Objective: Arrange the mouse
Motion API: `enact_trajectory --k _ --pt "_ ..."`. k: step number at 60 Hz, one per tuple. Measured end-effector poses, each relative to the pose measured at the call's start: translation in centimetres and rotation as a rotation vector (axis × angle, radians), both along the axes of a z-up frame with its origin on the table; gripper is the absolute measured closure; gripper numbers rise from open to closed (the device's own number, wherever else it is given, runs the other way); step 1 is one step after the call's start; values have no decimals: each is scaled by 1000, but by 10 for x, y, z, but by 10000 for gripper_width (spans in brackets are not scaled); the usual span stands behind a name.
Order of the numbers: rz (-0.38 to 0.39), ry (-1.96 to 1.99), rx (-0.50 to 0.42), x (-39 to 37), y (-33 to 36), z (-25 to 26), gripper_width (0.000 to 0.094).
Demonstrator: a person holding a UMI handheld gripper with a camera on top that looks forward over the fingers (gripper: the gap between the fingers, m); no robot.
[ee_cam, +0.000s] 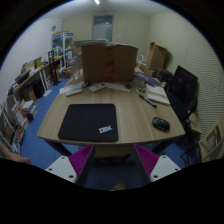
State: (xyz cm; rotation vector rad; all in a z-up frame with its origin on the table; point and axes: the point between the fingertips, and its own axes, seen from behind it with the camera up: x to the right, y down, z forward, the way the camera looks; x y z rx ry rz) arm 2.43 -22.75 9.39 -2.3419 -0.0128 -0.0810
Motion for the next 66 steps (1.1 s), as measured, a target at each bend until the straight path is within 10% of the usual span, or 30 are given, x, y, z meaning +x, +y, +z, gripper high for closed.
enact_trajectory --k 29,49,66 --pt "-100 -7 132 192 51 -25 167" --pt "88 -5 131 265 123 -97 163" --pt "72 62 266 261 179 -98 154"
